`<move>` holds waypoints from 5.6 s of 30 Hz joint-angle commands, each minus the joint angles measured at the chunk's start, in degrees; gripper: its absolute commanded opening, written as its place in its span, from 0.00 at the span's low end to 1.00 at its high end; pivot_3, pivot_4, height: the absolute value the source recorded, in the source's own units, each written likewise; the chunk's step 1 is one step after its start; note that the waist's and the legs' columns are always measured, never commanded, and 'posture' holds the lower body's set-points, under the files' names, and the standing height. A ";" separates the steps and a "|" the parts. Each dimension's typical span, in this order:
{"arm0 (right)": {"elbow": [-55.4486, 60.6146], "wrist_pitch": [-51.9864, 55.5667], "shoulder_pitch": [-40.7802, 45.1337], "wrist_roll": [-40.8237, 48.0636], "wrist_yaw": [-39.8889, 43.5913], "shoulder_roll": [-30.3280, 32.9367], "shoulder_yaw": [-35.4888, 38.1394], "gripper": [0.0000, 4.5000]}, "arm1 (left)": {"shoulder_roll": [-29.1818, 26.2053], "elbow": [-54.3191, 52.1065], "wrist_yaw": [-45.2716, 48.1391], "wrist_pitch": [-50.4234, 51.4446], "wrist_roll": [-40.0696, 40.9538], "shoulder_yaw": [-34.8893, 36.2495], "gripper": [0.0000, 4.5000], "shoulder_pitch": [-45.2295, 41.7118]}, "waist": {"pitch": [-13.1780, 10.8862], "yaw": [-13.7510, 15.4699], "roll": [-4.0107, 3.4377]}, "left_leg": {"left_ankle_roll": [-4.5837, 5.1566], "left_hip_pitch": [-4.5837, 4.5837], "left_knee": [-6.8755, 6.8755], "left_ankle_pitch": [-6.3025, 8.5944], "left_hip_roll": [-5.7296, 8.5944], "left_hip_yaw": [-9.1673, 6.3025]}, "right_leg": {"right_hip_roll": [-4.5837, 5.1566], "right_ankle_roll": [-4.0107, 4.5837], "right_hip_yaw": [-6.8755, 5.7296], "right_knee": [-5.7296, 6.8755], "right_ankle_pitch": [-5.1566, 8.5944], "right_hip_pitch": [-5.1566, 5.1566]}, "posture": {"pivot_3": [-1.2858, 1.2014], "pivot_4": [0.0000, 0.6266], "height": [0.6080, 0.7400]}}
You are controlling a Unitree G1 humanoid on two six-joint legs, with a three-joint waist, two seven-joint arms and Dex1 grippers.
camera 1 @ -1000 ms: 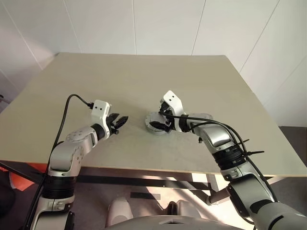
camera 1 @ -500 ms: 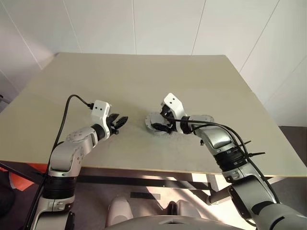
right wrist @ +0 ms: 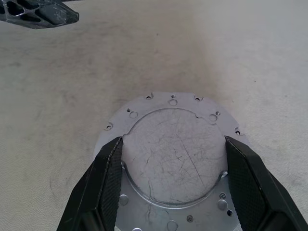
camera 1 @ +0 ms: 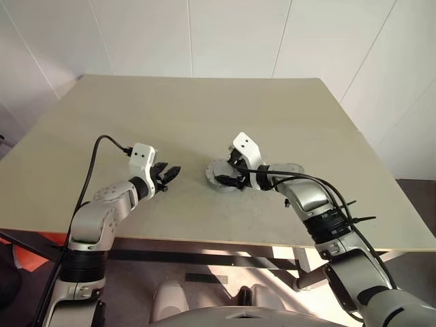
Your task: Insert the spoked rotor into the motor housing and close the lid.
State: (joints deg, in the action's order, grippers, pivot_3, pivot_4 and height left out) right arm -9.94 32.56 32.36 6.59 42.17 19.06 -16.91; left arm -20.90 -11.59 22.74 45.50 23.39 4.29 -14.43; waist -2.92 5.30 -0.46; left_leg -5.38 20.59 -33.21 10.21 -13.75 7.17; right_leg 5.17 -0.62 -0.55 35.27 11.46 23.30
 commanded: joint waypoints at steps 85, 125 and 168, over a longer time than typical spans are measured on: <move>-2.74 0.03 -0.06 -1.25 3.95 2.54 0.58 0.69 | 0.61 -1.81 -0.57 -0.18 -0.04 -0.54 0.54 0.20 | 0.05 0.13 0.01 | 0.10 0.12 0.13 0.06 0.00 0.00 | 0.01 -0.03 -0.08 -0.38 0.01 -0.09 | 0.52 0.00 1.00; -5.90 0.35 0.78 -2.18 3.96 2.98 -1.88 0.69 | 14.94 18.20 1.35 4.71 9.10 1.70 0.01 -14.16 | 0.15 0.20 0.14 | 0.17 -0.33 0.16 0.10 0.04 0.02 | 0.03 -0.04 -0.05 -0.47 0.02 -0.58 | 0.52 0.00 1.00; 1.63 22.02 4.91 14.12 9.65 7.65 11.05 0.99 | 16.09 28.20 -0.01 11.80 6.89 0.55 0.00 -17.53 | 0.13 0.36 0.09 | 0.21 -0.55 0.48 0.13 0.10 0.01 | 0.07 -0.47 -0.07 -0.66 0.28 -0.81 | 0.52 0.00 1.00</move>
State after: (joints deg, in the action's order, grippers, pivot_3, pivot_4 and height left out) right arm -7.02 53.73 35.80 19.98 52.20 26.10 -7.55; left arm -4.58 14.28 23.62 56.48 31.72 5.57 -32.54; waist -2.79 5.66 -0.36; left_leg -5.18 20.05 -32.73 10.34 -13.65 7.18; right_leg 5.25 -1.09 -0.62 34.60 11.75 22.48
